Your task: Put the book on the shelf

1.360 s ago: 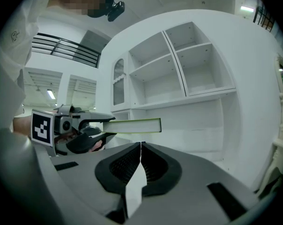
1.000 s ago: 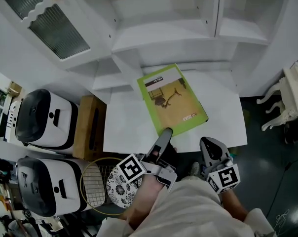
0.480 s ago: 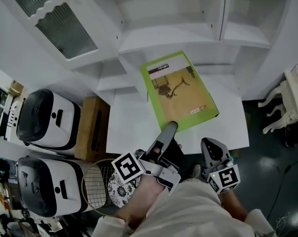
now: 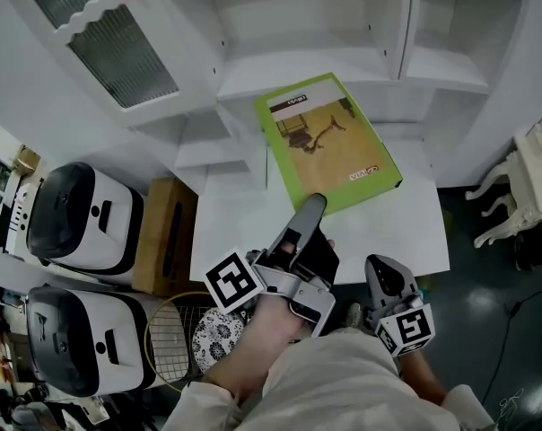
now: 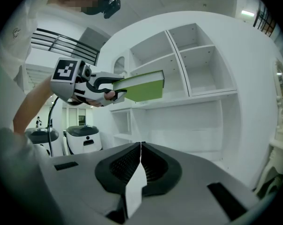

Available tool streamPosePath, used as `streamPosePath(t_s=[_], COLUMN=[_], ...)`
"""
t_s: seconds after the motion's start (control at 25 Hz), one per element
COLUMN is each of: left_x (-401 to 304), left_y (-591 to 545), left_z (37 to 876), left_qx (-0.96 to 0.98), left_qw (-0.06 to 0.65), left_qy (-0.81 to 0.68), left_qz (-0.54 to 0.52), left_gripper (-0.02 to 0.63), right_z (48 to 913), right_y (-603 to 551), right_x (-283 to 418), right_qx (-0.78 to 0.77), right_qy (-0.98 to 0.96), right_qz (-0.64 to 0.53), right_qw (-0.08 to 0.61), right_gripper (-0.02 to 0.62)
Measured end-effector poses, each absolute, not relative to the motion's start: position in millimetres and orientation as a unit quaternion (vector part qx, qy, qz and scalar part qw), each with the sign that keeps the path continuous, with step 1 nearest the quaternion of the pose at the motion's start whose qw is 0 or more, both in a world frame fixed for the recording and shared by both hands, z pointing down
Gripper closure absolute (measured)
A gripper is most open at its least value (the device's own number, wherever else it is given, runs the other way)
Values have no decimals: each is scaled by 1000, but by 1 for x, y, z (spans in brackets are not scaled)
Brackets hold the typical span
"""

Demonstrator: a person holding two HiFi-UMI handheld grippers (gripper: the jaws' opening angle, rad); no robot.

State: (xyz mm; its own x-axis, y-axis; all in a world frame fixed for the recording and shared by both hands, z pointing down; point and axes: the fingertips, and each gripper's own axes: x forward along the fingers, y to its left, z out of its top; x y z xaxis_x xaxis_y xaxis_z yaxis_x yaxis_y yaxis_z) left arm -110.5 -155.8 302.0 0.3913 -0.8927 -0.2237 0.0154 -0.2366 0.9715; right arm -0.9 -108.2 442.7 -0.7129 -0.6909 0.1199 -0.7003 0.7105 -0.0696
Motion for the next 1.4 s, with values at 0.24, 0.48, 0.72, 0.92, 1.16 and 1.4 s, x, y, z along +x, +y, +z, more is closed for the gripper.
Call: streamPosePath(t_s=[0.24,0.48,0.72,0.92,1.16,1.4], left_x=[-109,-112,-113,-111,-115,-117], left_y=[-177,-222,-243,-259,-281,-304], left_z=[298,300,306,306,310,314], left_qx=[658,648,646,646,646,646], left_qw=[513,515,519,521,521,526], left_qy=[-337,-357,-360,-359,-359,-358], left_qz=[-436,-431,-429,-428,-428,-421], left_gripper=[462,462,462,462,462,463], right_z=[447,442,445,444,444,445], right_y=[-104,-117,-118,-120,-122,-127], right_x=[6,14,24,29,32,37], right_qx=[385,397,412,423,434,447], right_qy=[-920,-915,-908,-903,-898,-891], right_qz=[54,58,61,61,61,61], right_qw=[42,41,43,43,44,44], right_gripper=[577,577,577,577,577,577])
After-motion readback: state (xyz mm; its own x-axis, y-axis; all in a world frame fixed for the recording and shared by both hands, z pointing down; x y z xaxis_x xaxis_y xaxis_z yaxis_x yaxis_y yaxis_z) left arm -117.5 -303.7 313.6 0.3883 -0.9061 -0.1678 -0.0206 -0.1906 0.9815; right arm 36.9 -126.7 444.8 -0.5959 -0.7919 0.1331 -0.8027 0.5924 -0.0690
